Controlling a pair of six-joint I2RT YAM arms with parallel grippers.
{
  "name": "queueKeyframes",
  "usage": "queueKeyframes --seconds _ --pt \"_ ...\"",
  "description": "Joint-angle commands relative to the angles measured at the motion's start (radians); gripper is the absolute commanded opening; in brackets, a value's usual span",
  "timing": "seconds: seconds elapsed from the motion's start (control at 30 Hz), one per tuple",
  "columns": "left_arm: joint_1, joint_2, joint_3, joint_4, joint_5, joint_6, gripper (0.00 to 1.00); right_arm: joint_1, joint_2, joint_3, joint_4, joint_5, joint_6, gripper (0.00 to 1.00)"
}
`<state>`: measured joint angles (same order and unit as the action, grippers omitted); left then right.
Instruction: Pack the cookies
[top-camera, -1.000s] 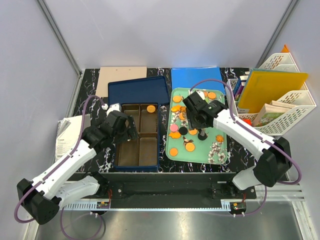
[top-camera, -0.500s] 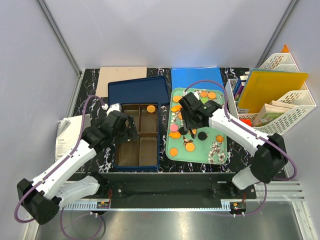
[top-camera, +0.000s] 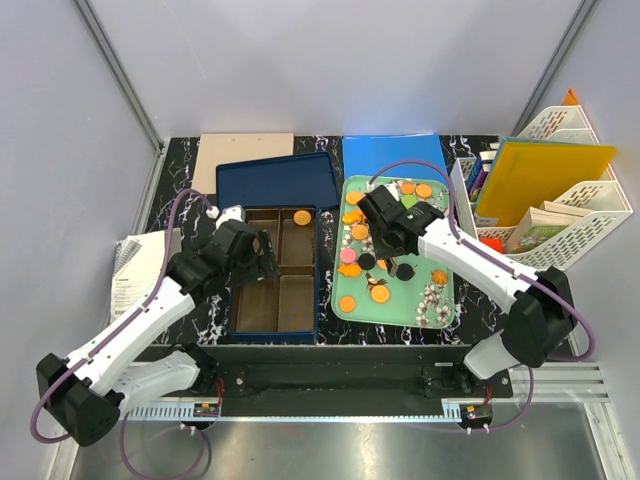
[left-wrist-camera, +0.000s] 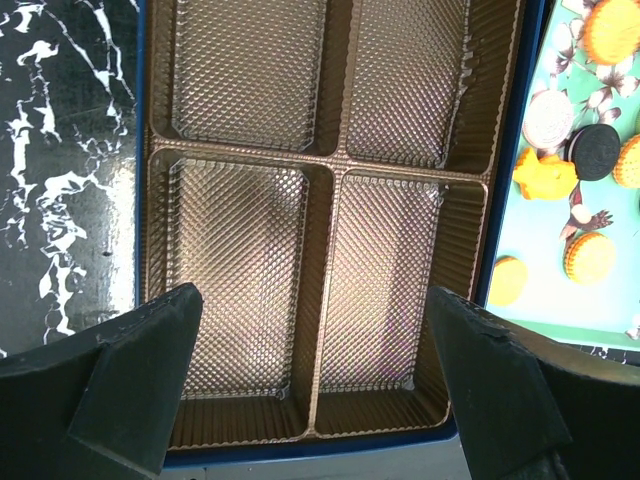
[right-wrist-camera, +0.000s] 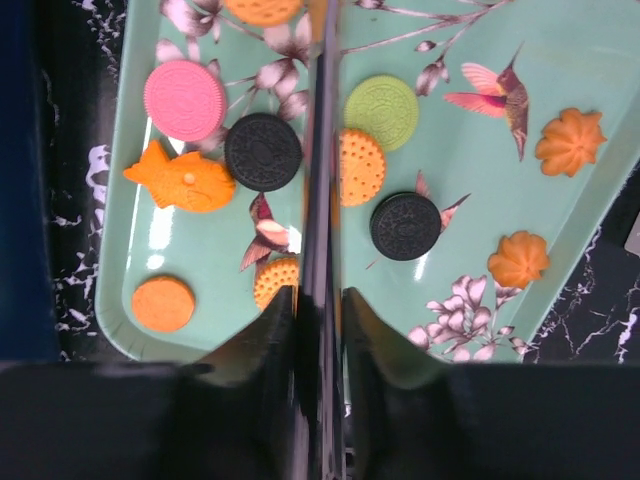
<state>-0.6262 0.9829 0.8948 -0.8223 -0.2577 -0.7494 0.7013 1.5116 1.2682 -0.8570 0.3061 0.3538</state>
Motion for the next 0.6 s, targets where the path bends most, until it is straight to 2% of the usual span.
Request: queueKeyframes --seconds 0.0,0.07,0.17,0.27,0.37,0.57 --pt "-0.003 0.013 0.003 0.051 0.031 0.001 0.99 0.009 -0.057 -0.027 0.022 0.100 0.005 0.23" --pt "-0.003 0.014 0.003 0.054 0.032 -0.001 0.99 0.006 -0.057 -0.055 0.033 0.158 0.001 0.22" --pt "-0.003 0.017 -0.003 0.057 0.038 -0.001 0.99 0.006 -0.025 -0.087 0.042 0.191 -0.015 0.27" --pt "-0.004 0.011 -0.013 0.057 0.043 -0.002 0.99 0.006 0.021 -0.127 0.065 0.165 -0.012 0.30" --pt "-0.004 -0.007 -0.030 0.055 0.044 -0.005 0.99 0.006 0.036 -0.173 0.104 0.116 0.004 0.39" --pt "-0.003 -0.038 -0.053 0.055 0.051 -0.007 0.99 0.003 0.102 -0.217 0.161 0.077 0.017 0.45"
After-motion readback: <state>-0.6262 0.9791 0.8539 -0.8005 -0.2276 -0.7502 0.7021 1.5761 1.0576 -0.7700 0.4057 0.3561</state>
